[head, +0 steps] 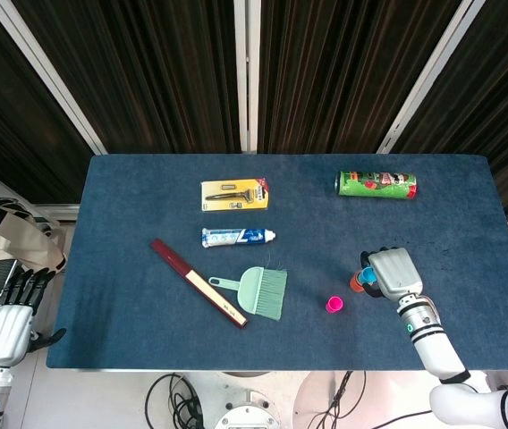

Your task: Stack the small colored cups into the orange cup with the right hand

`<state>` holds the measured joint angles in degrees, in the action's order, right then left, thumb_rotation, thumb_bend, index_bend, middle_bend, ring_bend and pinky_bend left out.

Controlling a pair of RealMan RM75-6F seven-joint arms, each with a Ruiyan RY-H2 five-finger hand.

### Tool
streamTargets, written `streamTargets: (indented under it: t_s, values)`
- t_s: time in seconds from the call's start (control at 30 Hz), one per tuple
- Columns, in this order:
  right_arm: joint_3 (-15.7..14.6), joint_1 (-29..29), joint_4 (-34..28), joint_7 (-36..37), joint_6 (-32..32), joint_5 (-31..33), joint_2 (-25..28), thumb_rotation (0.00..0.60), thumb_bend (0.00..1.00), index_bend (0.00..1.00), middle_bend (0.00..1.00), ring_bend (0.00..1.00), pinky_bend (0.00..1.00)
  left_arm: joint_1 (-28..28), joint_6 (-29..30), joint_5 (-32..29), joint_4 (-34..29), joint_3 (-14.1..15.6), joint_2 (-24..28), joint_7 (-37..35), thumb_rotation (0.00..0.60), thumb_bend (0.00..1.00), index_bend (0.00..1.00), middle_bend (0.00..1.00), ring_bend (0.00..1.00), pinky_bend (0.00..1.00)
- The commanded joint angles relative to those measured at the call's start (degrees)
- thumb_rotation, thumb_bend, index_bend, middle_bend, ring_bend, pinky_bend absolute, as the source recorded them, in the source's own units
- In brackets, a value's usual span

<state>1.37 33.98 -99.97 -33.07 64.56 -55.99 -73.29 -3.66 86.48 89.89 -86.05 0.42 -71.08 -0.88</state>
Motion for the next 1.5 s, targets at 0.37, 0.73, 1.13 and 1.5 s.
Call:
streamTargets:
  t_s: [0.37, 0.73, 1.13, 1.5]
  values:
    - [0.52, -0.34, -0.90, 1.54, -1.61, -1.08, 1.44, 0.600, 0.05, 0.24, 0.30, 0.36, 0.52, 0.19, 0.33, 0.18, 0.00, 0.19, 0.05, -0.09, 0.600, 0.11, 0.10, 0.06, 0.00, 0.00]
    - [-1.64, -1.00, -5.41, -1.05, 0.30, -10.60, 1.77, 0.600, 0.05, 0.24, 0.32, 0.36, 0.52, 0.43, 0.63, 0.25, -0.12, 0.31, -0.05, 0.14, 0.600, 0.11, 0.10, 0.06, 0.00, 0.00]
    - [-4.31, -0.69, -4.52, -11.95, -0.87, -11.31, -4.79, 0.600, 0.05, 0.27, 0.34, 0.39, 0.52, 0.57, 0.75, 0.28, -0.22, 0.39, -0.01, 0.28, 0.600, 0.11, 0.10, 0.06, 0.00, 0.00]
    - [-3.45, -0.58, -2.56, -16.31, -0.37, -7.83, -7.98, 0.600, 0.08, 0.38, 0.43, 0.41, 0.54, 0.78, 0.95, 0.16, 0.22, 0.36, -0.05, -0.42, 0.600, 0.11, 0.10, 0.06, 0.00, 0.01]
